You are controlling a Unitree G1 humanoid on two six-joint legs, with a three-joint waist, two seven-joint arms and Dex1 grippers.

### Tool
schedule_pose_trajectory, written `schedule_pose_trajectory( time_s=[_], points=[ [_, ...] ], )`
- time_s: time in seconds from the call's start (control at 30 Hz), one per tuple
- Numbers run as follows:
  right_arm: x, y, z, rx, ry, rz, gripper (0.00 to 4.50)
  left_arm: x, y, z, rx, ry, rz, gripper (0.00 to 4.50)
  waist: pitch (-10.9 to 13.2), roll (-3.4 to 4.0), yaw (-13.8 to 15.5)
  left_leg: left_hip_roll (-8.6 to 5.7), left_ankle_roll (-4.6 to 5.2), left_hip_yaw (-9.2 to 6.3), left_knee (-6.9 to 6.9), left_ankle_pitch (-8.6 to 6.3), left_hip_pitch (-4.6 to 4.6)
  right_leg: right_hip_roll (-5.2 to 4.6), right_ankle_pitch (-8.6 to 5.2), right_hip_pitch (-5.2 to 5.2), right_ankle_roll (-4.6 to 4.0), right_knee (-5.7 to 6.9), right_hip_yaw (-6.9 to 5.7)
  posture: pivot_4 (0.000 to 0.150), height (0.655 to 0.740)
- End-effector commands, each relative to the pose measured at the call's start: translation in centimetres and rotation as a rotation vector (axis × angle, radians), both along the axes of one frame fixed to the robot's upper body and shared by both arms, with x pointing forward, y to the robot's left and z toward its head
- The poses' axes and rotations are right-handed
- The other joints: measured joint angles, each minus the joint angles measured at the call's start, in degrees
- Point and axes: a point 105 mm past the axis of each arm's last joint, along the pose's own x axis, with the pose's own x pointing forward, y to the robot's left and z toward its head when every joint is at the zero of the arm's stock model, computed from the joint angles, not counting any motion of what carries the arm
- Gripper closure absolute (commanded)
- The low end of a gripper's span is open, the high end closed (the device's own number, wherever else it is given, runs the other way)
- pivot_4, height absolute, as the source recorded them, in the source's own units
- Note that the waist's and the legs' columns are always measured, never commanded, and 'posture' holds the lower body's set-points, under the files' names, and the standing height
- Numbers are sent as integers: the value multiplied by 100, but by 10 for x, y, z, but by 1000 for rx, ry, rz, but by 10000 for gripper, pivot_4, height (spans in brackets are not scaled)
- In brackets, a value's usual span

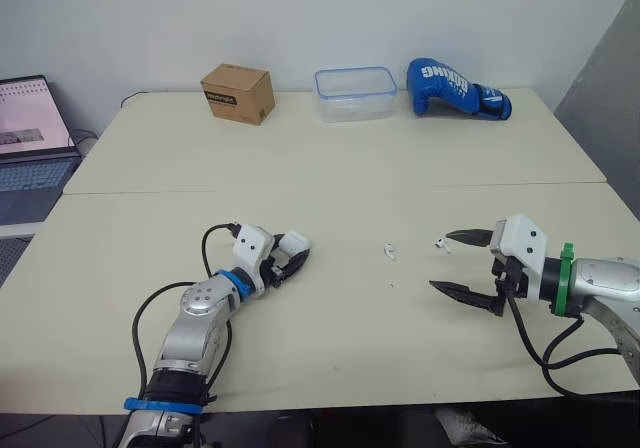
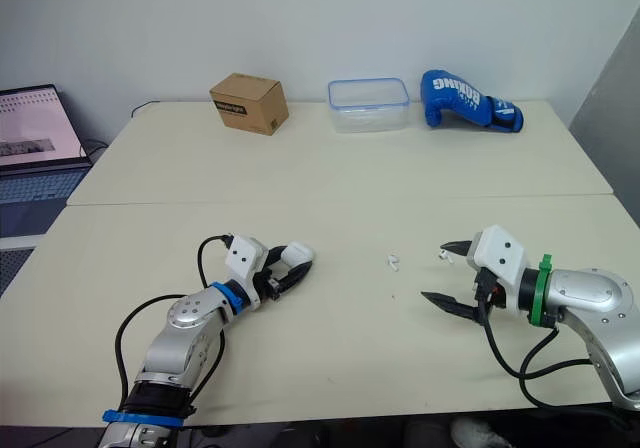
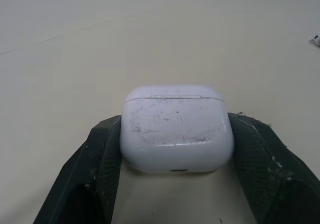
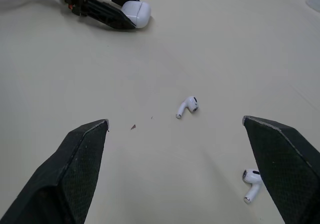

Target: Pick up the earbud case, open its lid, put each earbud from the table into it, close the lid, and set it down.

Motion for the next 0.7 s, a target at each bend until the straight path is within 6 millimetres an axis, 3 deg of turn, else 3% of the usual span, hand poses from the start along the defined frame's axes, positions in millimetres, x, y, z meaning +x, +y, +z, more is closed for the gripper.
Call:
schedule_pose_trajectory(
  time_s=[0.03, 0.4, 0.57, 0.7],
  points=[
    [-5, 7, 10, 9, -33, 33, 0, -5, -8, -11, 10, 39, -37, 17051, 0, 0, 0, 0, 0, 0, 0, 0, 0, 0, 0, 0, 0, 0, 0, 1500, 7307],
    [-6, 8, 10, 18, -22, 34, 0, -4, -8, -11, 25, 20, -44, 17051, -1, 2, 1, 0, 0, 0, 0, 0, 0, 0, 0, 0, 0, 0, 0, 1500, 7307],
    [5, 11, 41, 160, 90, 12, 0, 5, -11, 54, 46, -175, -130, 17051, 6, -5, -26, 0, 0, -1, 3, 0, -3, 0, 1, -1, -1, 3, 0, 1500, 7307],
    [10, 17, 53, 222, 227, 38, 0, -3, -21, 85, 184, -319, -290, 17051, 8, -9, -36, 4, 0, -12, -2, 1, -10, 5, 2, -6, -3, -2, -9, 1500, 7307]
  ],
)
